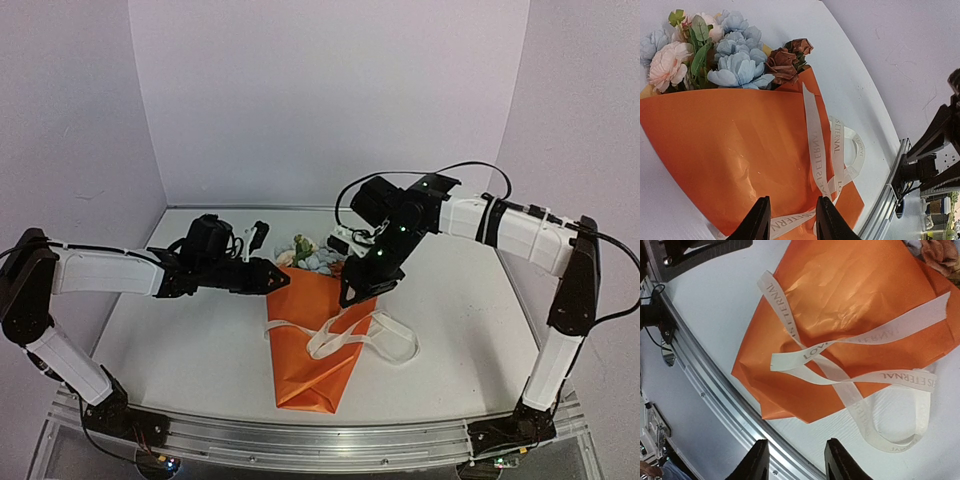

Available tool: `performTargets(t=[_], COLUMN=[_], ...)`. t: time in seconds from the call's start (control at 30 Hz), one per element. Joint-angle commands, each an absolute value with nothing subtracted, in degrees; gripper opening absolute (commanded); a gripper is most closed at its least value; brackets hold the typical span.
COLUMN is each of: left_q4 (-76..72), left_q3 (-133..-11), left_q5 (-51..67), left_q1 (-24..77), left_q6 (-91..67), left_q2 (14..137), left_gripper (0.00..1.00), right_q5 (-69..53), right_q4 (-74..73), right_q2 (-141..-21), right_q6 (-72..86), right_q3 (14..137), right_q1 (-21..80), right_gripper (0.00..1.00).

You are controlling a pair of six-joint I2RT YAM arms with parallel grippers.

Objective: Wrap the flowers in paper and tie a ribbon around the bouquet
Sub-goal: Place the right side of the ribbon on the folded bouquet, then cross the ribbon over the folded bouquet.

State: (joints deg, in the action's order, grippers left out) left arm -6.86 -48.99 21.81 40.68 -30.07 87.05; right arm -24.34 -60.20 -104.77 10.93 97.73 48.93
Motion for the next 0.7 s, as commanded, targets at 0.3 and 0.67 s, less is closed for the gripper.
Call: performTargets(t=[0.3, 0.67], left_q4=[-0.4, 3.5], left_q3=[-47.0, -46.0], left_q5=[17.6, 15.9], left_q1=[40.3, 40.4], left_q6=[-30.1, -29.9], left_q2=[82.4, 82.3], left_gripper=[0.34, 0.34], right_q5=[-8.1, -9.7], right_q4=[-57.2, -48.4], right_q2=[-115.2, -116.6], right_q6=[38.7, 51.2], right_q3=[104.9, 96.5], right_q1=[47.8, 46.9], right_gripper=[0.55, 0.43])
